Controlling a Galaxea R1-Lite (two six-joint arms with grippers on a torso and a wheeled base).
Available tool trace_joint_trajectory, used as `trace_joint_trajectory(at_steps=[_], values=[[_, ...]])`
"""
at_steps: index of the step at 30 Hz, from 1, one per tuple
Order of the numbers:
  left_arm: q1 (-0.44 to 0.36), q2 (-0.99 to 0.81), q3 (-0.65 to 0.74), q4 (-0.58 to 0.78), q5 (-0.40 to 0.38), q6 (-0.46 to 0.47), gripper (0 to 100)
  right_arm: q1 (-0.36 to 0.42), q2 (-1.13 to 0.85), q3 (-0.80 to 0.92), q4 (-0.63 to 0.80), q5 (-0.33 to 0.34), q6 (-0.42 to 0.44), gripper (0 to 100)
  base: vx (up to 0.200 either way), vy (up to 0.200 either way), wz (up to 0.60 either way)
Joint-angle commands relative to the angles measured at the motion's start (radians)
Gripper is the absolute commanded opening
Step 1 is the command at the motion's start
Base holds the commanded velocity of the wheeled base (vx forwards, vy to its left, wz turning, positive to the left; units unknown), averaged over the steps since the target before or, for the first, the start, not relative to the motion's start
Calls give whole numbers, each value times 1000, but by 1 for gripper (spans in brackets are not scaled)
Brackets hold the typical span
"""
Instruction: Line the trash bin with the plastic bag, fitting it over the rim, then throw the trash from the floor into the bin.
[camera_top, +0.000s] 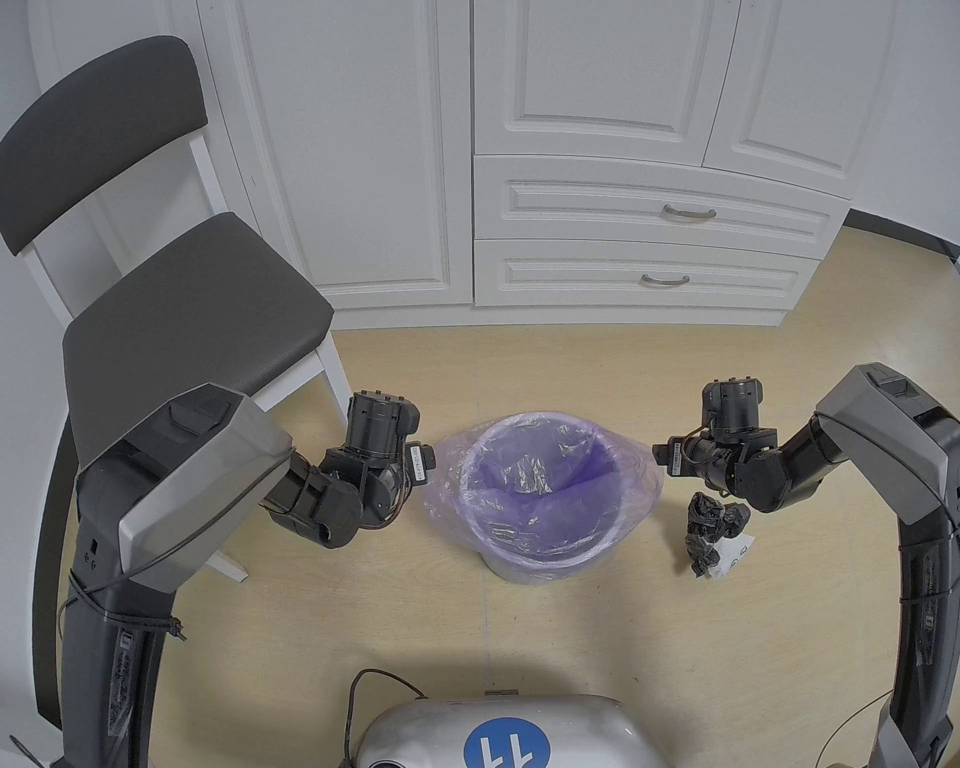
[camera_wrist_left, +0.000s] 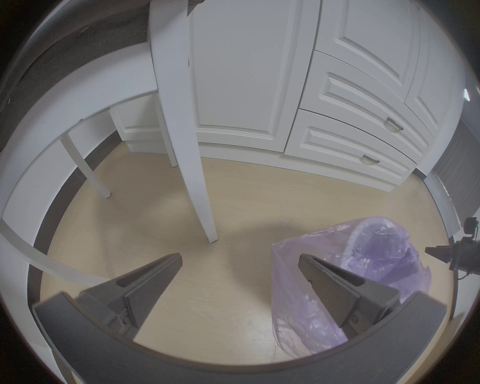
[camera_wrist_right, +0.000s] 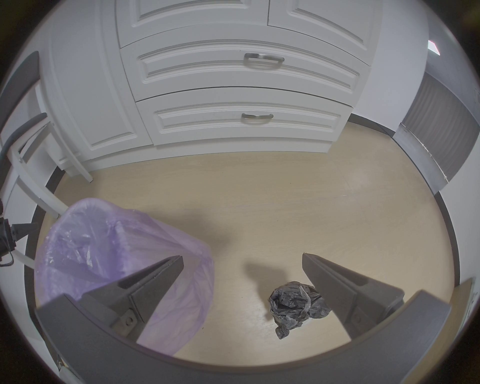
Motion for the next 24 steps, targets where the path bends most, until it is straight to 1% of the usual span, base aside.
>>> trace_joint_trajectory(at_steps=[1,4,6,8,11,13,16,17,24], values=[[-6,-63,47,-1,-19,4,100,-7,-63,44,0,12,-14,100,0,0,0],[-6,-92,82,-10,-38,18,100,-12,-101,88,-3,50,-29,100,0,0,0],[-6,-98,91,-20,-42,25,100,-12,-110,99,-5,61,-34,100,0,0,0],[-3,-115,134,-76,-61,56,100,-12,-135,129,-6,82,-48,100,0,0,0],[-1,-130,188,-142,-91,87,100,-12,-139,142,-11,84,-60,100,0,0,0],[-1,-146,231,-196,-126,111,100,-12,-138,143,-9,84,-65,100,0,0,0],[-1,-152,257,-227,-144,123,100,-13,-133,145,-9,84,-69,100,0,0,0],[-4,-157,281,-262,-158,139,100,-13,-127,149,-6,85,-72,100,0,0,0],[-7,-153,290,-282,-158,146,100,-12,-43,140,-5,99,-106,100,0,0,0]])
